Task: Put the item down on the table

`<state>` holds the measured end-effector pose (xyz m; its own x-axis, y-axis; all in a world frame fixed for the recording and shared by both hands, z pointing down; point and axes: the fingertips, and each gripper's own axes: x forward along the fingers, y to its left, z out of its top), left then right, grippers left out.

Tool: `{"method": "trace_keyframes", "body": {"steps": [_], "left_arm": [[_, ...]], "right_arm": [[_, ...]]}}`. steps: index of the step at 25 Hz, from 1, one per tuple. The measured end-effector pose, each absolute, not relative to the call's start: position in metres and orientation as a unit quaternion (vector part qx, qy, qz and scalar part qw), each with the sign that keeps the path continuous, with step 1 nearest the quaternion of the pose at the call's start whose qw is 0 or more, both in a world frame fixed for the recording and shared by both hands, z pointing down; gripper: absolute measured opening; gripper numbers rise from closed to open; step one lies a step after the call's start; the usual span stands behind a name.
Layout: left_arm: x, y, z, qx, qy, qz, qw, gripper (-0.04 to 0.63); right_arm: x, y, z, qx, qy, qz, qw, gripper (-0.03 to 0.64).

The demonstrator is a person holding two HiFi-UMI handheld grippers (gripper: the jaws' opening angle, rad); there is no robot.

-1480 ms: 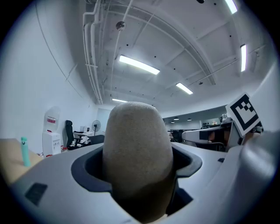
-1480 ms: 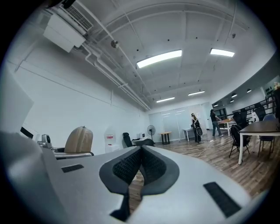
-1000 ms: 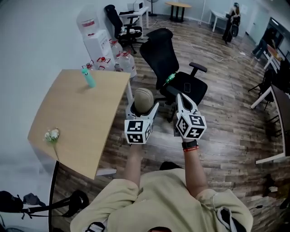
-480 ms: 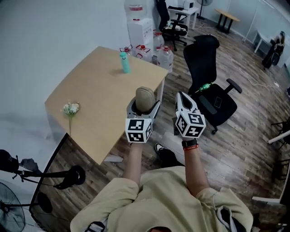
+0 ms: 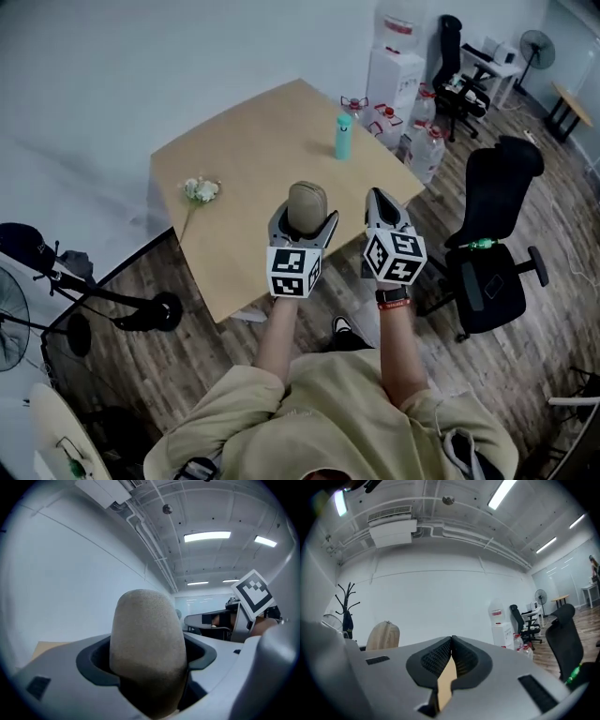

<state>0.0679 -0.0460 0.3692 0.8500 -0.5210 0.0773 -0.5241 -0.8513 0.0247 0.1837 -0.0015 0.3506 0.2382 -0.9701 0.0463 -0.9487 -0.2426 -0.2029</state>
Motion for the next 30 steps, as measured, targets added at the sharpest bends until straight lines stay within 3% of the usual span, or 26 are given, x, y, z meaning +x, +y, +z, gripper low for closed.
{"method": "trace_keyframes", "body": {"steps": [13, 30], "left_arm": [[0.024, -0.145, 0.379, 0.897, -0.439, 0.029, 0.042, 0.391], [0.018, -0.181, 0.416, 0.846, -0.528, 0.042, 0.058, 0.390]], "right_arm": [[0.148, -0.135, 0.364, -0.662, 0.740, -0.108, 0.055, 0.015], [0.147, -0.195, 0.397, -0.578, 0.805, -0.131, 0.041, 0.015]]}}
